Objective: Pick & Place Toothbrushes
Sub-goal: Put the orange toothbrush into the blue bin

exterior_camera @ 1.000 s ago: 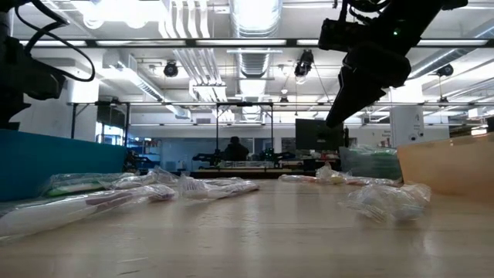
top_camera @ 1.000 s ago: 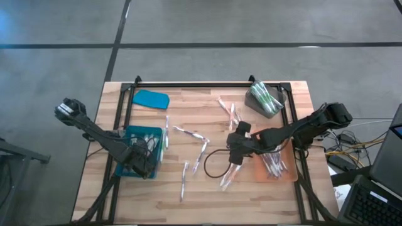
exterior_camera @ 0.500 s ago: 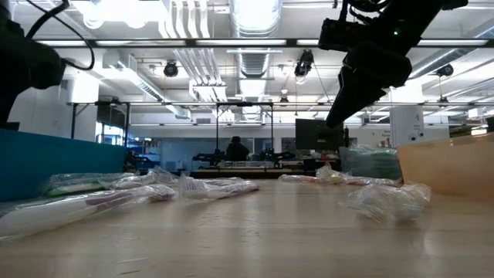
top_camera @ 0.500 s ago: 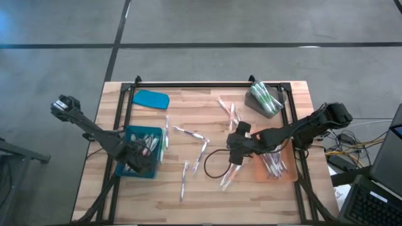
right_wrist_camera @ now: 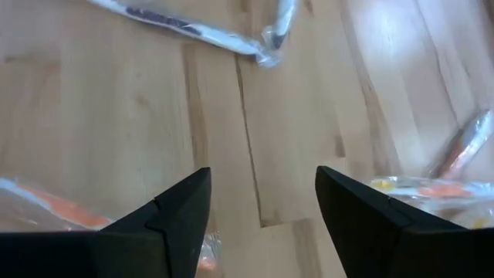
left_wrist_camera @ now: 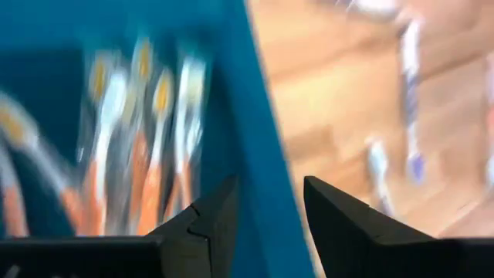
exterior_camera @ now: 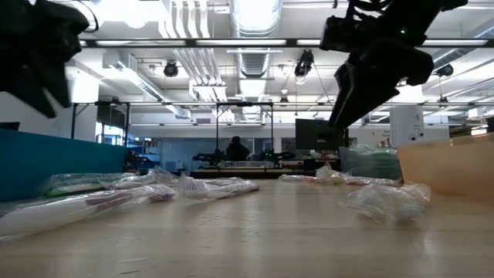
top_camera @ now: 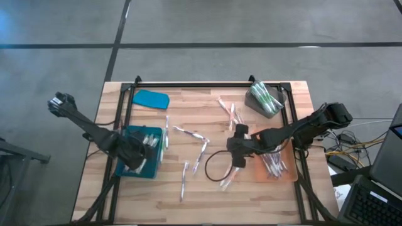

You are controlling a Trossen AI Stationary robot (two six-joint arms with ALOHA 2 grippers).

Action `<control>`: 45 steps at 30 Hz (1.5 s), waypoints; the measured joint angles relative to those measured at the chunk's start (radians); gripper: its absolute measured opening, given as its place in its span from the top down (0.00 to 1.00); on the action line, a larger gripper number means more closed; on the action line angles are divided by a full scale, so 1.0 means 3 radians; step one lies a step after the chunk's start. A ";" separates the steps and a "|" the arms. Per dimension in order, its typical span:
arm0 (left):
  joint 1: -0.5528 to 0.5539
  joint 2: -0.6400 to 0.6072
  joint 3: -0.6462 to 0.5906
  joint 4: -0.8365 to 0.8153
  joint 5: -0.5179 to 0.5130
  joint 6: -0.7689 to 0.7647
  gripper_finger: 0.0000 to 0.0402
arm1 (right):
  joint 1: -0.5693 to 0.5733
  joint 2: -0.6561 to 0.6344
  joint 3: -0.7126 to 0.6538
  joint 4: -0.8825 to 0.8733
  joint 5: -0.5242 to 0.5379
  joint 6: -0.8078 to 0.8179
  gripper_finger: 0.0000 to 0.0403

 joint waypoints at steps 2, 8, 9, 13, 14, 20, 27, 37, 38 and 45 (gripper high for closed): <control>0.0000 -0.0063 0.0000 0.0000 -0.0273 0.0082 0.63 | 0.0003 0.0000 0.0000 -0.0002 -0.0005 -0.0094 0.44; 0.0000 -0.0179 0.0001 0.0007 -0.1268 0.0420 0.63 | 0.0003 0.0000 0.0000 -0.0031 0.0033 -0.0723 0.45; 0.0000 -0.0179 0.0001 0.0008 -0.1427 0.0484 0.63 | 0.0003 0.0000 0.0000 -0.0040 0.0096 -0.0811 0.45; 0.0000 -0.0179 0.0001 0.0084 -0.1918 0.0624 0.63 | 0.0002 0.0000 0.0000 -0.0164 0.0488 -0.1042 0.44; 0.0000 -0.0180 0.0001 0.0135 -0.1968 0.0639 0.63 | -0.0003 0.0000 0.0000 -0.0206 0.0565 -0.1084 0.44; 0.0001 -0.0167 0.0001 0.0528 -0.2018 0.1377 0.63 | -0.0084 0.0000 -0.0149 -0.0231 0.0977 -0.1515 0.41; 0.0001 -0.0161 0.0000 0.0712 -0.2123 0.1643 0.63 | -0.0484 0.0001 -0.0388 -0.0212 0.0958 -0.1740 0.43; 0.0010 -0.0161 0.0000 0.0713 -0.2131 0.1646 0.63 | -0.0784 0.0006 -0.0402 0.0109 0.0646 -0.2192 0.48; 0.0012 -0.0161 -0.0001 0.0713 -0.2131 0.1648 0.63 | -0.0802 0.0006 -0.0402 0.0141 0.0612 -0.2241 0.49; 0.0019 -0.0161 -0.0003 0.0714 -0.2132 0.1651 0.63 | -0.0889 0.0101 -0.0404 0.0256 0.0492 -0.2340 0.53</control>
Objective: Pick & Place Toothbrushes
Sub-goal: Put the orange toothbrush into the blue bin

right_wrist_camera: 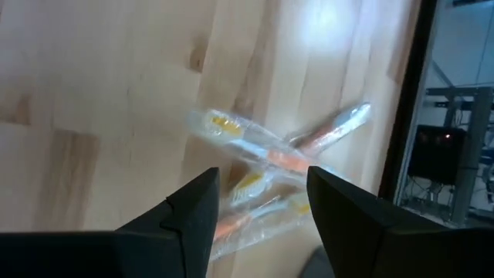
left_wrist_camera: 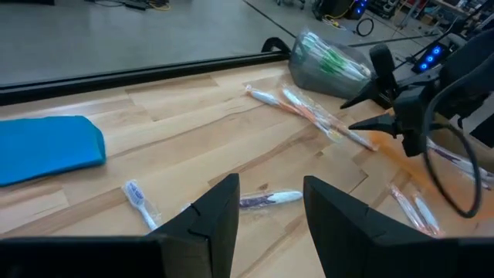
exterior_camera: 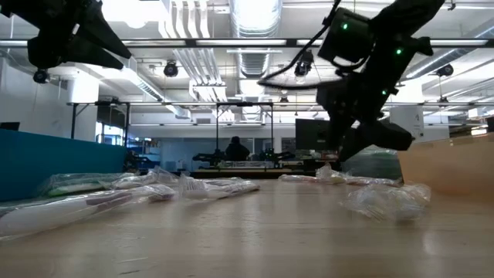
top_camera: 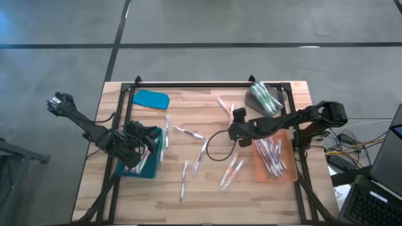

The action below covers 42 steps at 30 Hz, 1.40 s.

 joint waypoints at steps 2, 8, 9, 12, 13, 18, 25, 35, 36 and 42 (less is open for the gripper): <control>0.0001 0.0000 0.0000 -0.0002 0.0000 0.0000 0.63 | -0.0006 0.0116 0.0006 0.0017 0.0002 -0.0013 0.54; 0.0000 0.0000 -0.0001 -0.0004 0.0002 0.0039 0.63 | -0.0002 0.0537 0.0101 0.0019 0.0005 -0.0147 0.55; 0.0001 0.0000 -0.0001 -0.0004 0.0003 0.0043 0.63 | -0.0004 0.0601 0.0129 0.0017 0.0006 -0.0164 0.54; 0.0001 0.0000 -0.0001 -0.0005 0.0010 0.0045 0.63 | -0.0002 0.0729 0.0219 0.0014 0.0038 -0.0197 0.53; 0.0001 0.0000 -0.0001 -0.0004 0.0010 0.0045 0.63 | -0.0002 0.0763 0.0249 0.0016 0.0066 -0.0222 0.52; 0.0001 0.0001 -0.0001 -0.0006 0.0016 0.0053 0.63 | -0.0018 0.0880 0.0353 0.0028 0.0182 -0.0322 0.52; 0.0001 0.0003 -0.0003 -0.0004 0.0041 0.0067 0.63 | -0.0124 0.0989 0.0435 0.0123 0.0209 -0.0367 0.59; 0.0001 0.0004 -0.0003 -0.0005 0.0051 0.0066 0.63 | -0.0302 0.1073 0.0434 0.0530 0.0122 -0.0623 0.72; 0.0001 0.0004 -0.0003 -0.0005 0.0051 0.0066 0.63 | -0.0317 0.1076 0.0434 0.0536 0.0099 -0.0625 0.74; 0.0001 0.0005 -0.0003 -0.0005 0.0051 0.0065 0.63 | -0.0352 0.1098 0.0435 0.0539 0.0016 -0.0705 0.87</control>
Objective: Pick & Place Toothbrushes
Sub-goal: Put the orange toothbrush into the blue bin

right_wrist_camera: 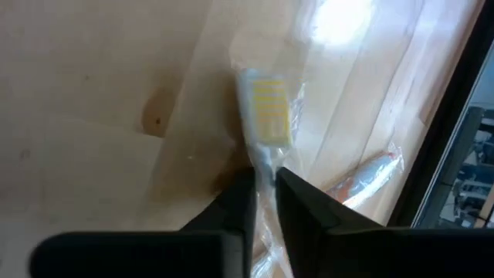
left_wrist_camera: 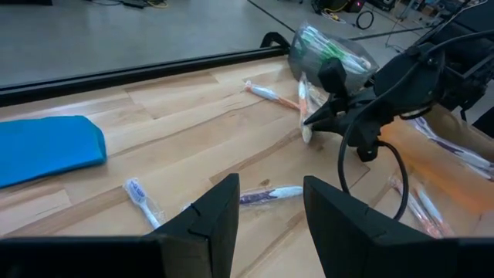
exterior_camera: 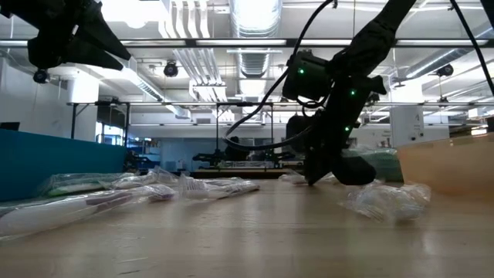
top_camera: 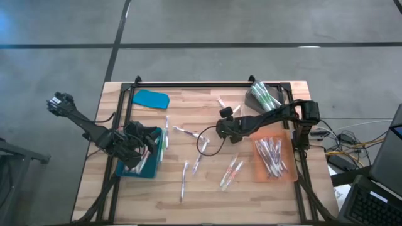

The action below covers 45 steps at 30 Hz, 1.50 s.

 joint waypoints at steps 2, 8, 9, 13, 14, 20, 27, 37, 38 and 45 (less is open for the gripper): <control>0.0000 0.0000 0.0000 0.0000 0.0000 -0.0001 0.63 | 0.0000 0.0000 0.0000 -0.0001 -0.0007 -0.0044 0.93; 0.0000 0.0000 0.0000 0.0000 0.0000 -0.0001 0.63 | -0.0004 -0.0010 -0.0003 -0.0003 0.0014 -0.0068 0.97; 0.0000 0.0000 0.0000 0.0000 0.0000 -0.0001 0.63 | -0.0001 -0.0011 -0.0003 -0.0006 0.0027 -0.0072 0.98; 0.0000 0.0000 0.0000 0.0000 0.0000 -0.0002 0.63 | 0.0038 -0.0061 -0.0006 -0.0025 0.0082 -0.0095 0.98; 0.0000 0.0000 0.0000 0.0001 0.0000 -0.0003 0.63 | 0.0046 -0.0081 -0.0006 -0.0025 0.0101 -0.0099 0.98; 0.0000 -0.0001 0.0000 0.0001 -0.0001 -0.0003 0.63 | 0.0154 -0.0282 -0.0005 -0.0014 0.0216 -0.0114 0.98; 0.0000 -0.0001 0.0000 0.0014 -0.0009 -0.0003 0.63 | 0.0362 -0.0645 0.0062 -0.0009 0.0215 0.0029 0.98; 0.0000 0.0064 0.0000 0.0237 0.0014 0.0565 0.63 | 0.0646 -0.1275 0.0089 -0.0017 0.0066 0.0536 0.98; 0.0000 0.0100 0.0000 0.0338 0.0014 0.0769 0.63 | 0.0663 -0.1344 0.0089 -0.0018 0.0015 0.0629 0.98; 0.0000 0.0519 0.0000 0.1208 -0.0047 0.2410 0.63 | 0.0772 -0.1744 0.0089 -0.0015 -0.0435 0.1307 0.98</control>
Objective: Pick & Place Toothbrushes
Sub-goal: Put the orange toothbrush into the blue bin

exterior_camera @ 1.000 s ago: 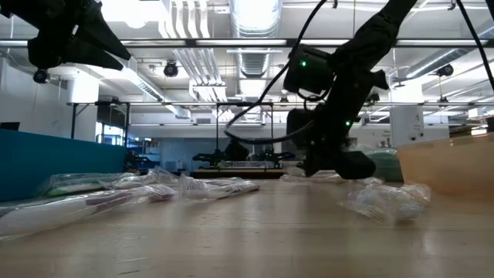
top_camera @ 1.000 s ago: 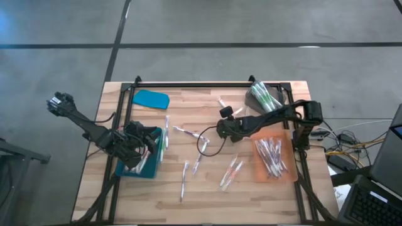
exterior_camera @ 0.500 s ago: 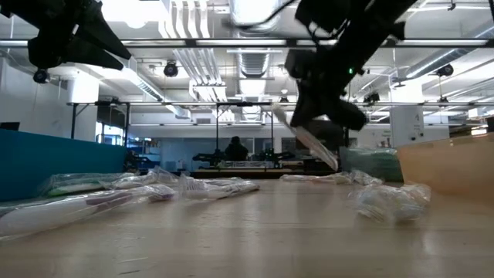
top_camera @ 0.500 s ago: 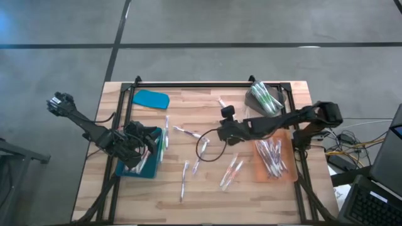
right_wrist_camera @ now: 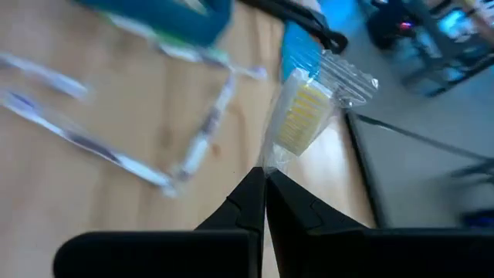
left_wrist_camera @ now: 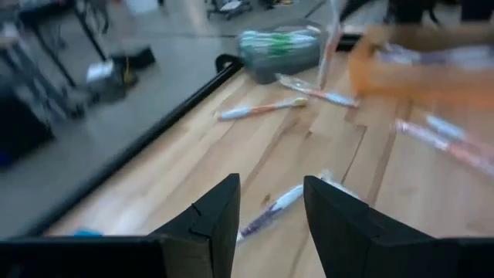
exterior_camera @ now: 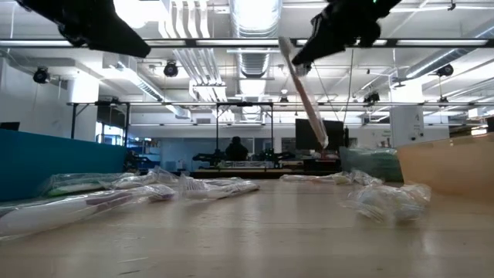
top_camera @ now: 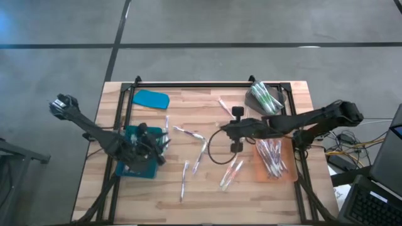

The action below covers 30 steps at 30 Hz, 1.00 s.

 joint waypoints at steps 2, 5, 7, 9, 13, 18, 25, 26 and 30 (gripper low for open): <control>0.0001 0.0130 0.0000 0.0203 -0.0004 0.0300 0.63 | 0.0045 -0.0080 0.0000 0.0001 -0.0168 0.0183 0.98; 0.0003 0.0304 0.0004 0.0540 -0.0054 0.0567 0.63 | 0.0143 -0.0144 -0.0001 0.0067 -0.0436 0.0367 0.98; 0.0003 0.0407 0.0004 0.0758 -0.0055 0.0755 0.63 | 0.0232 -0.0146 -0.0007 0.0221 -0.0599 0.0398 0.98; 0.0003 0.0515 0.0003 0.0958 -0.0047 0.0969 0.63 | 0.0338 -0.0126 -0.0011 0.0413 -0.0708 0.0393 0.98; 0.0003 0.0741 0.0003 0.1417 0.0016 0.1376 0.63 | 0.0565 -0.0032 -0.0021 0.0735 -0.0774 0.0310 0.98; 0.0021 0.1031 0.0003 0.2134 0.0474 0.1992 0.63 | 0.0765 0.0118 -0.0024 0.1067 -0.0770 0.0227 0.98; 0.0117 0.1397 0.0006 0.3146 0.0895 0.2555 0.63 | 0.0949 0.0342 -0.0025 0.1457 -0.0706 -0.0011 0.98; 0.0135 0.1426 0.0006 0.3220 0.0975 0.2580 0.63 | 0.0966 0.0378 -0.0025 0.1510 -0.0645 -0.0053 0.98; 0.0224 0.1532 0.0009 0.3422 0.1456 0.2583 0.63 | 0.1014 0.0484 -0.0025 0.1722 -0.0508 -0.0191 0.98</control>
